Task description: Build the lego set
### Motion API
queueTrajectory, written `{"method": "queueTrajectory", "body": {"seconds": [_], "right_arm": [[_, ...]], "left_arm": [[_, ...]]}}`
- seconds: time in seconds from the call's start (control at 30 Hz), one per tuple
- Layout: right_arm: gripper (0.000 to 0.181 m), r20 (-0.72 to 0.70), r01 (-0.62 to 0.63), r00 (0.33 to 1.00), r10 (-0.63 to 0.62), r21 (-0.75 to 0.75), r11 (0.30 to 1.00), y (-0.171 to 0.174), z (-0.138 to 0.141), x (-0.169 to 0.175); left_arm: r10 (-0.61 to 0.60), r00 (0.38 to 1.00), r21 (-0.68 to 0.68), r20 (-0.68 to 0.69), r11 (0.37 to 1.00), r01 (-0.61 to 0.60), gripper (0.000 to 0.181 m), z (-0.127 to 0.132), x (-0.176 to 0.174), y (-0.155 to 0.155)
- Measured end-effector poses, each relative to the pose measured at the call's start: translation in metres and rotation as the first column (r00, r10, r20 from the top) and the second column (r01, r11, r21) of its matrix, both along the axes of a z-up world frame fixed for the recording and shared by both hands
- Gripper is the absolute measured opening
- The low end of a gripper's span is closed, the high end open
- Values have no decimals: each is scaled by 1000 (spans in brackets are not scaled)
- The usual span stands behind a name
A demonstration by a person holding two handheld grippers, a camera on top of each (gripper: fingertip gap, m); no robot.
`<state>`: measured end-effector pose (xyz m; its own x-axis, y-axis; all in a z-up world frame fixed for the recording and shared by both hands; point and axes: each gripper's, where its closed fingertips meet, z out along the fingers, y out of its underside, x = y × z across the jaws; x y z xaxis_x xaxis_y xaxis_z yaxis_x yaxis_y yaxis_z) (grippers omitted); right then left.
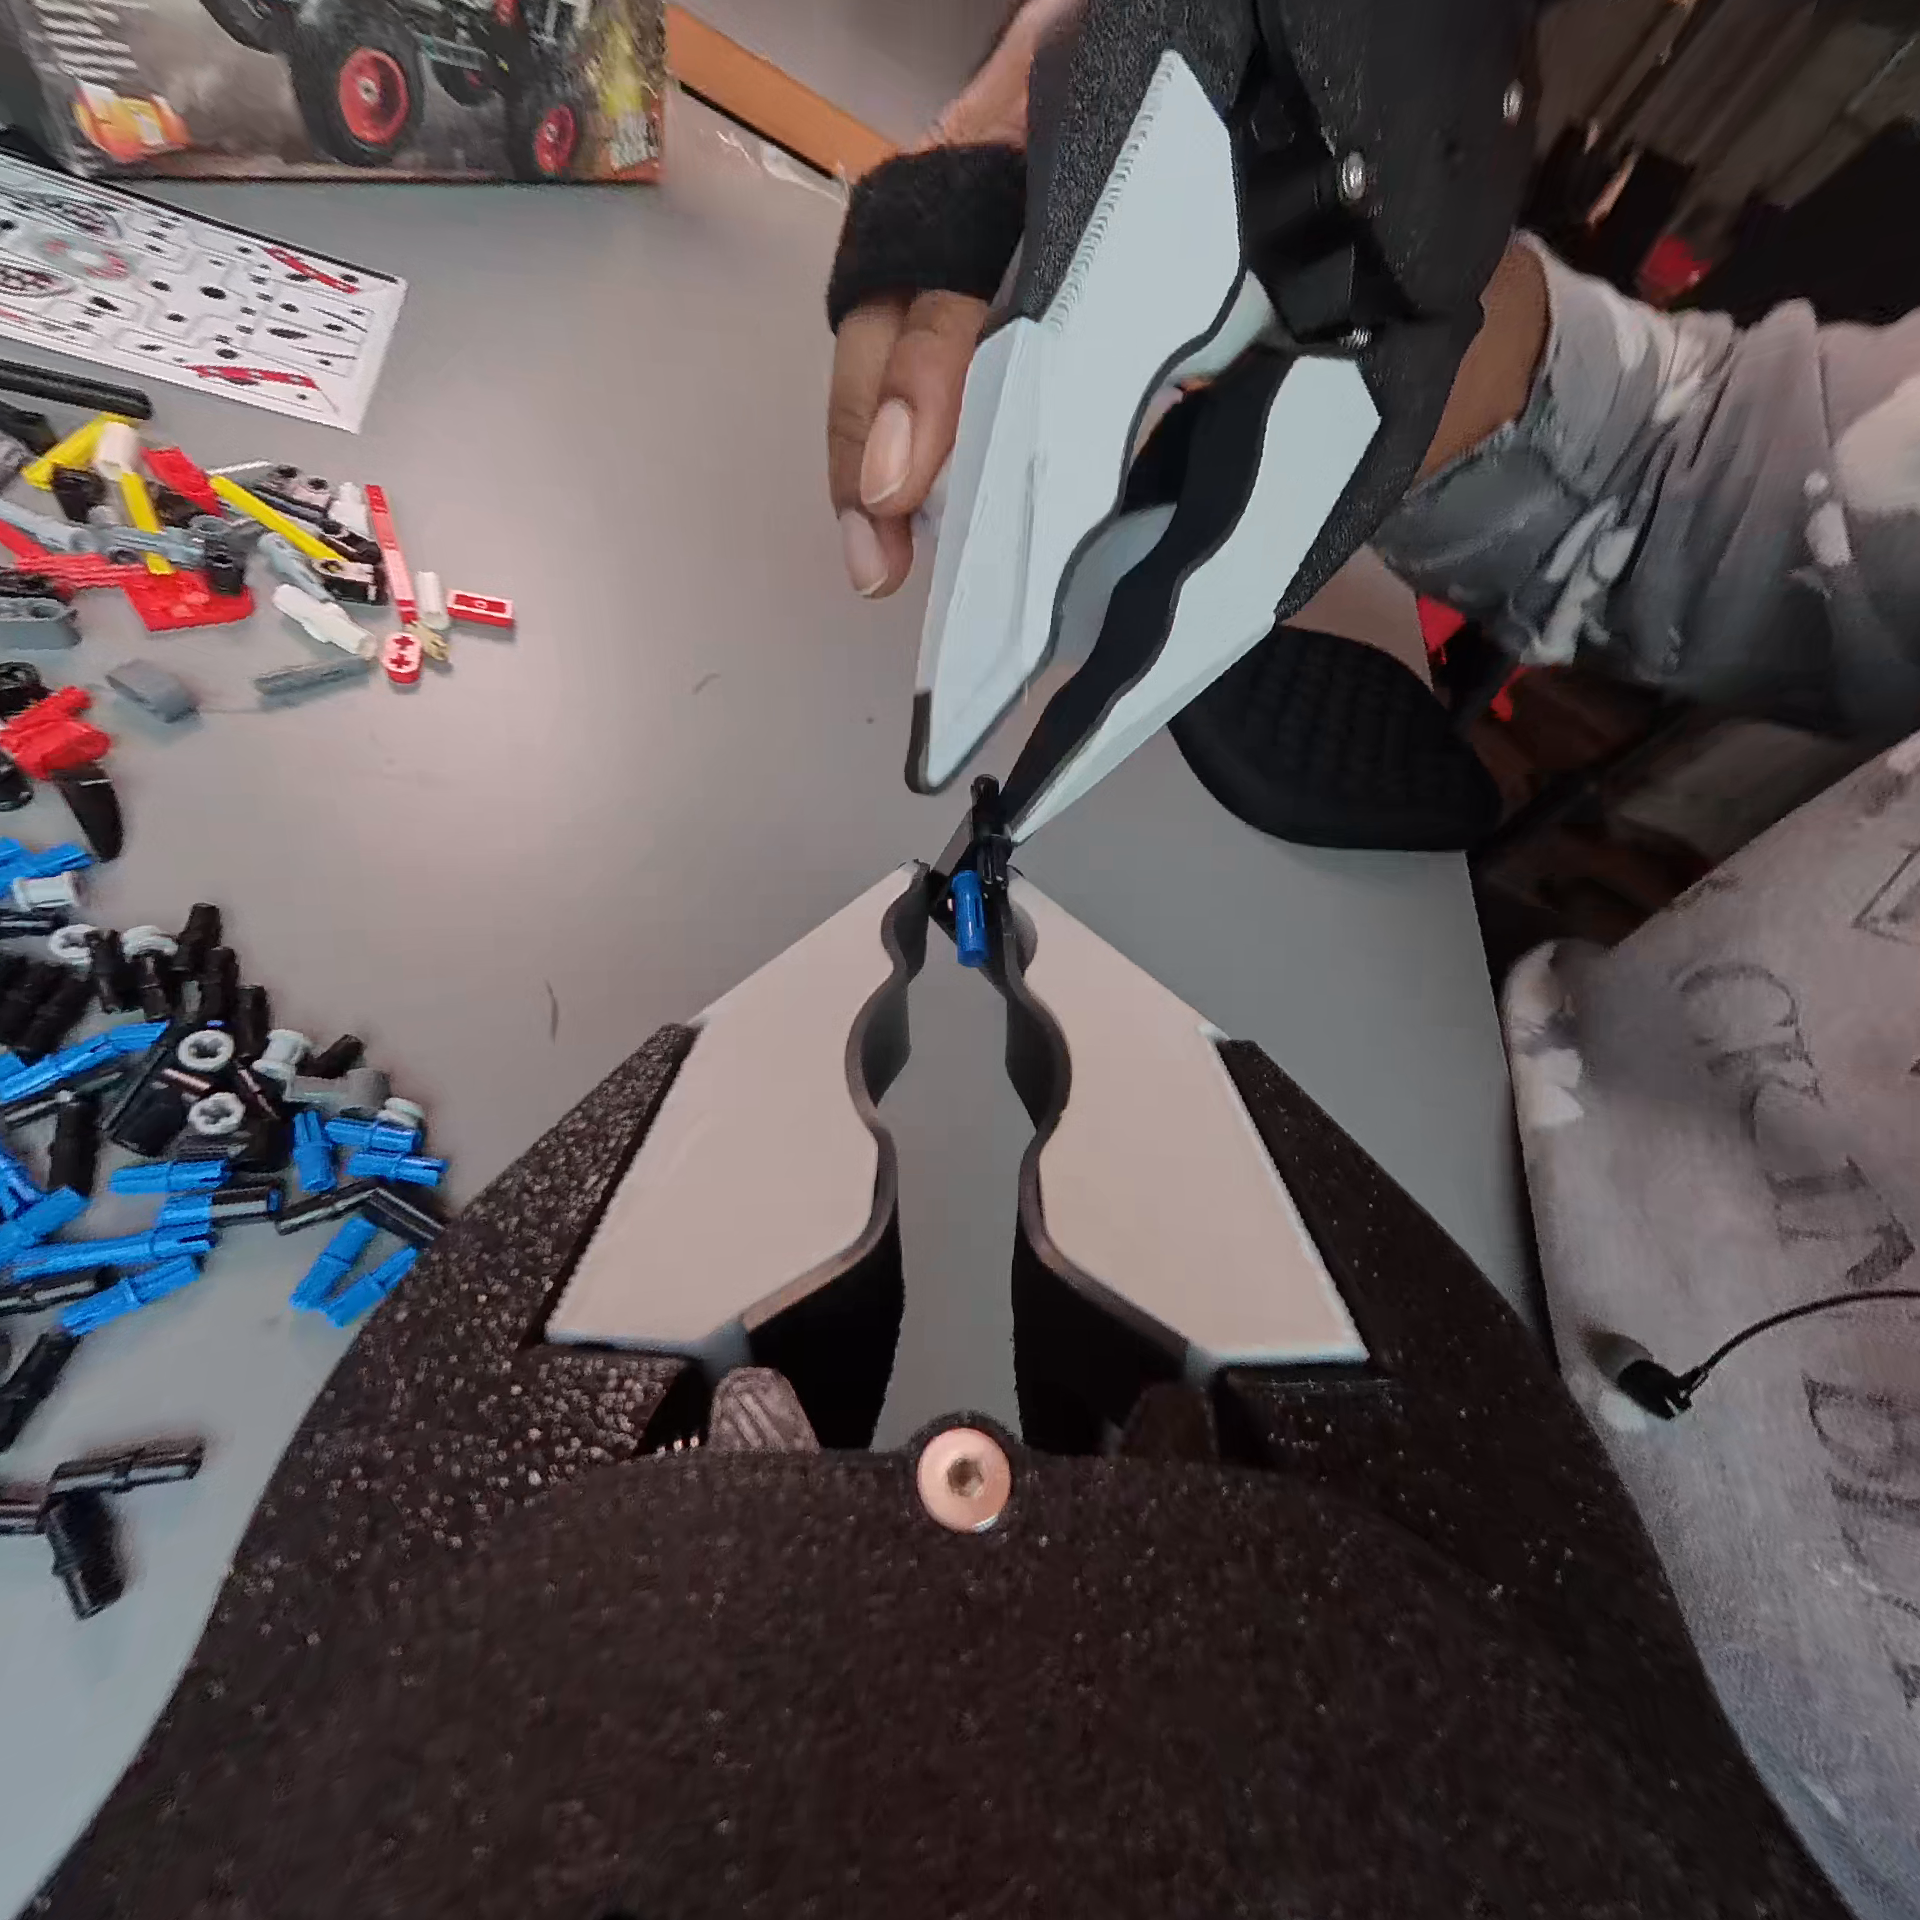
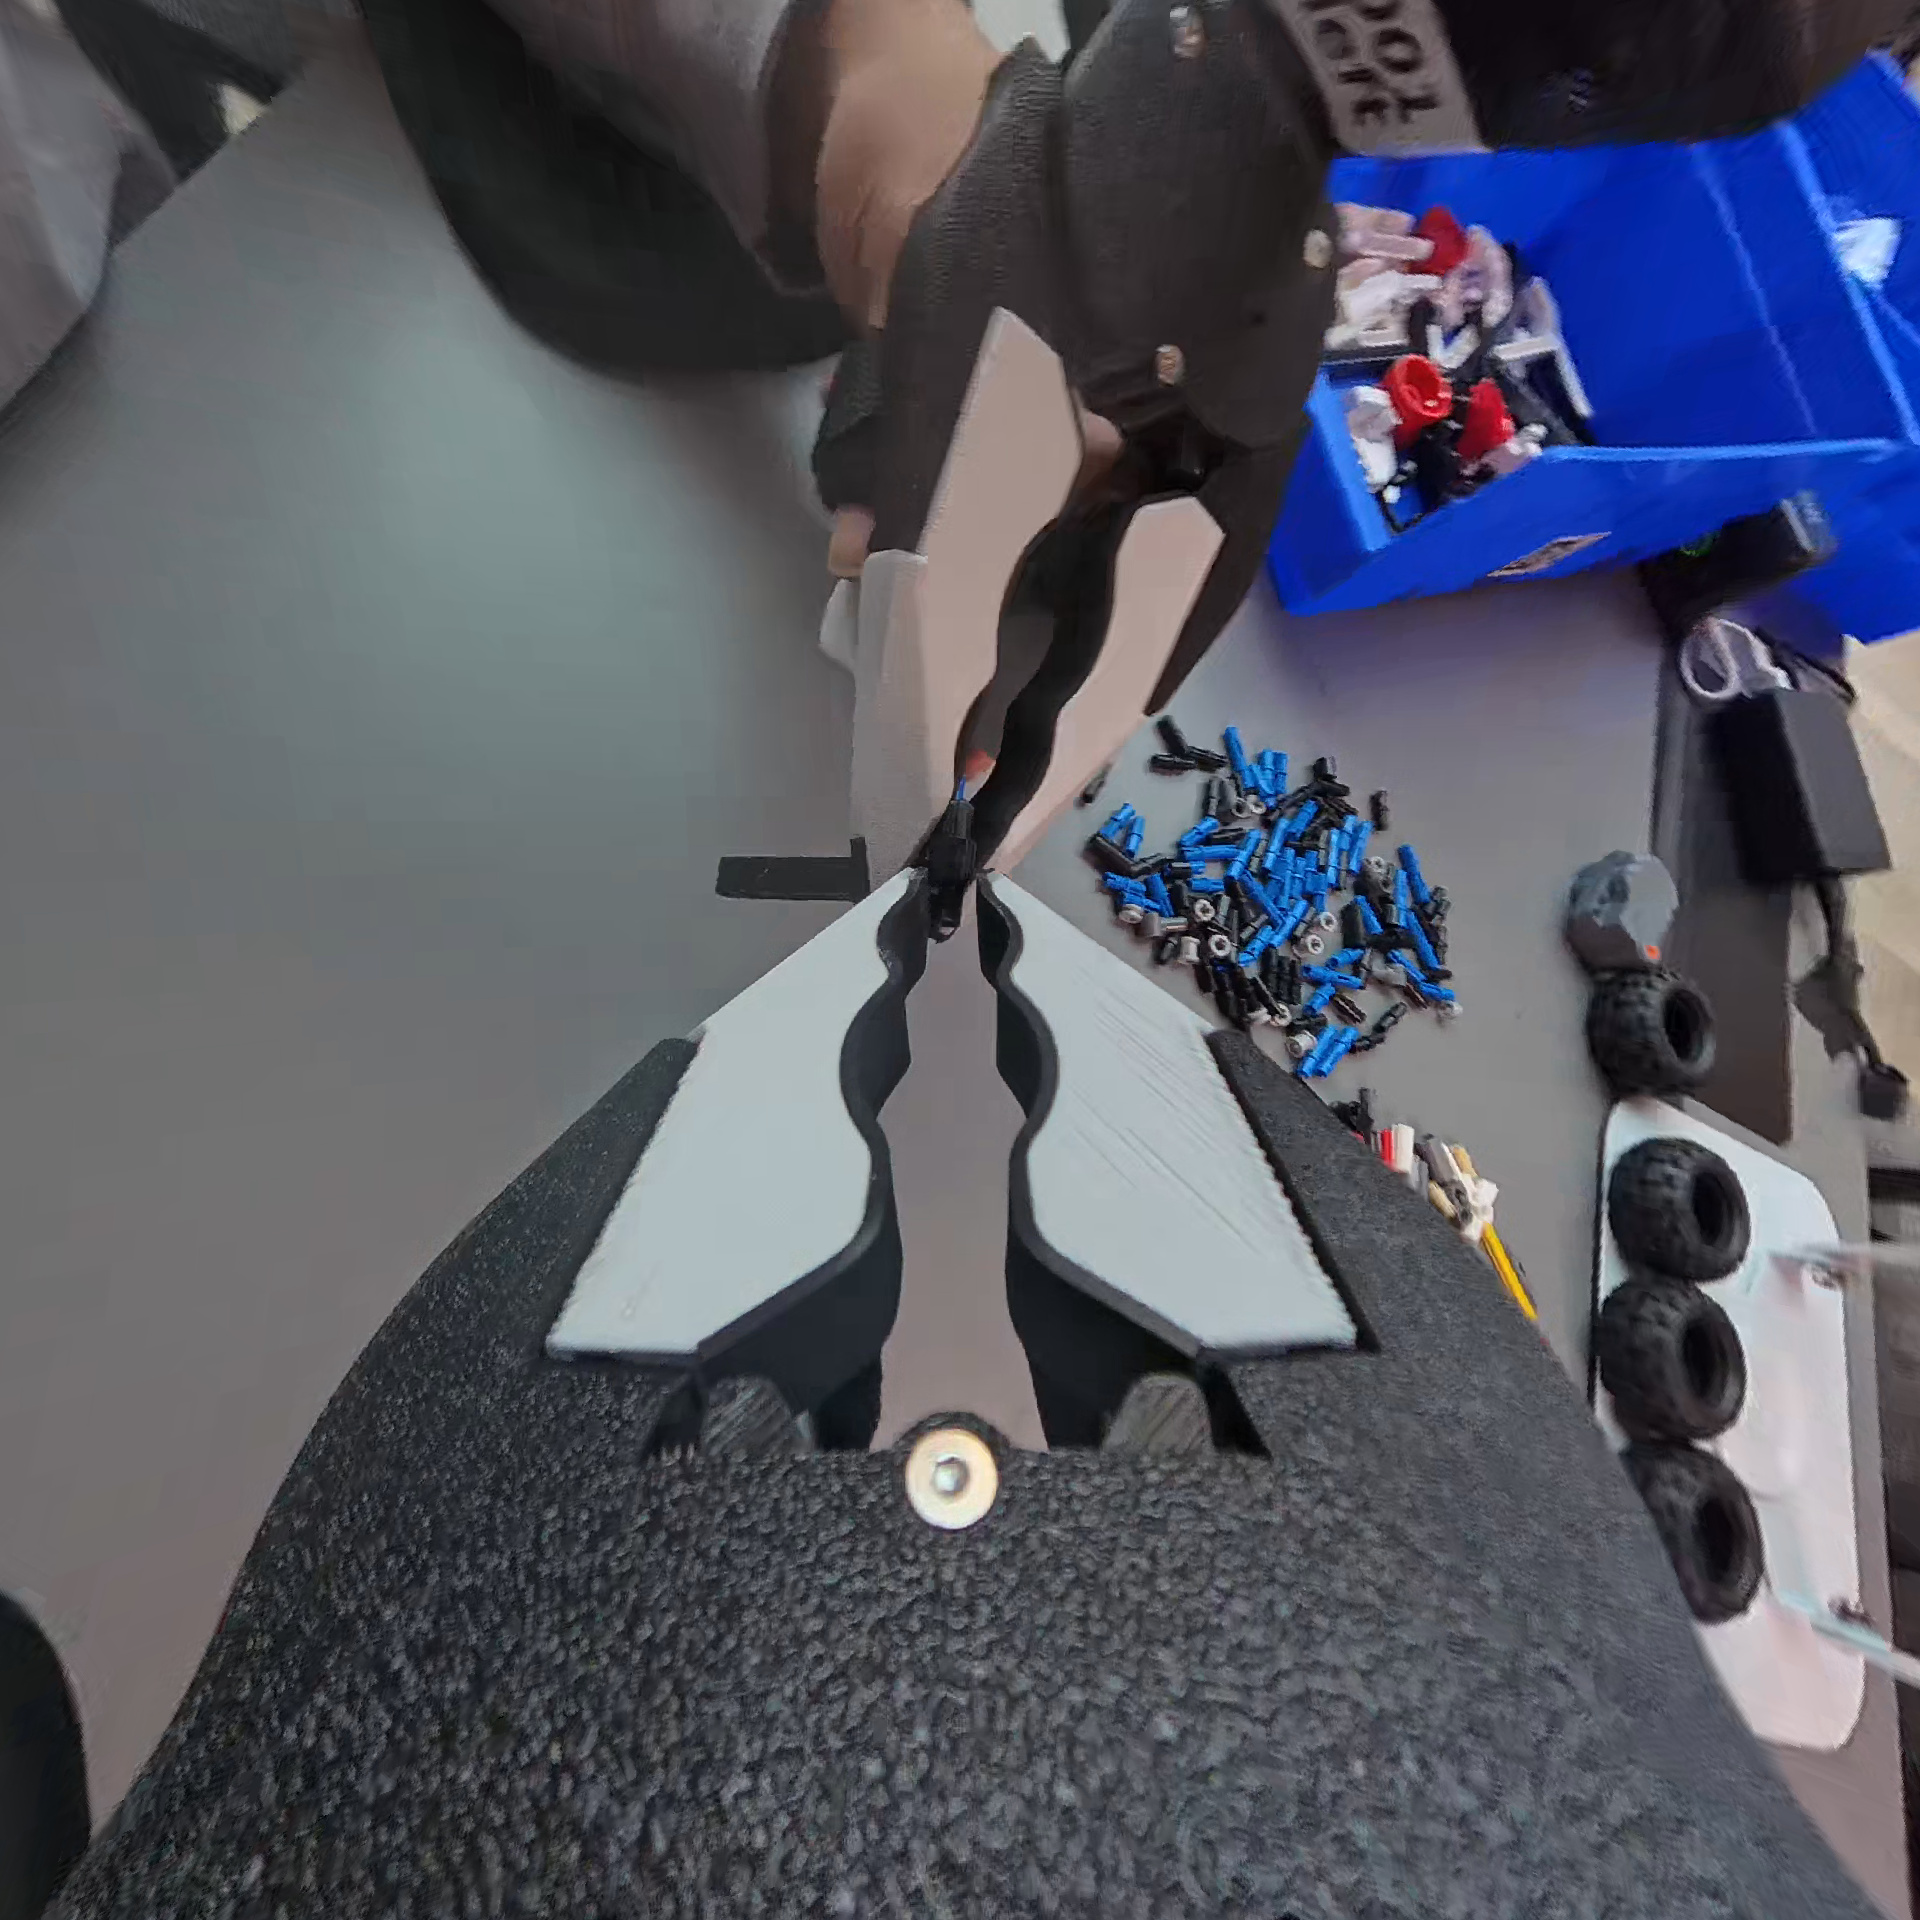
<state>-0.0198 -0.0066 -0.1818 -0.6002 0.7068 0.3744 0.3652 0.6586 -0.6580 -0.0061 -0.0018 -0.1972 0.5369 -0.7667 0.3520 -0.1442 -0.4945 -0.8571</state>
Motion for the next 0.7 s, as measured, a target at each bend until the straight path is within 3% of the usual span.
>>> {"method": "queueTrajectory", "body": {"seconds": [0.1,0.2,0.27,0.37,0.47,0.53,0.6,0.7], "right_arm": [[23,-110,288,944,-312,-187,939,33,17,-6],[35,-57,425,864,-500,-447,787,31,14,-3],[35,-44,507,805,-591,-465,726,32,2,-5],[30,-95,547,757,-646,-449,707,27,-4,-14],[14,-163,581,737,-656,-345,737,33,-6,-20],[10,-178,561,753,-633,-329,760,32,-5,-19],[8,-147,537,787,-599,-314,783,36,-8,-12],[8,34,483,866,-499,-317,816,38,-25,11]], "left_arm": [[184,975,-23,121,983,-182,10,15,-24,23],[332,920,-39,207,943,-331,10,23,-44,39],[381,894,-27,235,922,-385,10,28,-48,43],[433,864,-8,257,895,-446,10,31,-48,46],[469,840,-6,273,874,-487,10,33,-49,46],[457,850,-15,262,883,-469,12,31,-49,46],[396,886,-31,240,916,-401,25,27,-42,43],[292,931,6,218,954,-301,34,28,-30,36]]}}
